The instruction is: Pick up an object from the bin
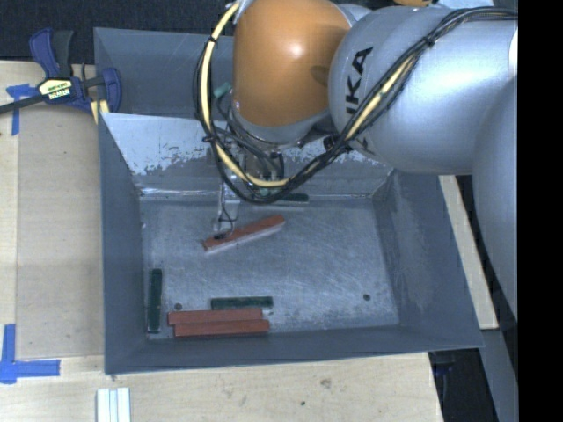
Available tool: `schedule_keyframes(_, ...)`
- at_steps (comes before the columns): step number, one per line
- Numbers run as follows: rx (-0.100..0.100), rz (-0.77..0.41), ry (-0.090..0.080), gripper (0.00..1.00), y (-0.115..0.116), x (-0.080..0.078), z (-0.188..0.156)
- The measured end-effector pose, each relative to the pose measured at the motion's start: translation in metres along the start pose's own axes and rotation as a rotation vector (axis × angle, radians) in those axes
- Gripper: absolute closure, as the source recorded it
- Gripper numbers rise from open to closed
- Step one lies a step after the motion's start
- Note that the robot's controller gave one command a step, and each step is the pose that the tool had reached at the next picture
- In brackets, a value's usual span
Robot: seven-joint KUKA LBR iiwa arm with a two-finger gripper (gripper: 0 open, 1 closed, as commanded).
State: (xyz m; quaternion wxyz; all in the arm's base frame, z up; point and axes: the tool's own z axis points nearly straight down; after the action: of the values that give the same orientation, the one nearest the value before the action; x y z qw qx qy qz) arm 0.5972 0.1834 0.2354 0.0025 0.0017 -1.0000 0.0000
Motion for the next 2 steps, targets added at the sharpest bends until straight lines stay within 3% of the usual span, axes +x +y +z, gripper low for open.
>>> schedule_keyframes(1, -0.001, 0.003, -0.008, 0.00, -0.001, -0.001, -0.005)
schedule_keyframes(2, -0.003, -0.001, -0.014, 0.00, -0.015, 0.012, 0.039)
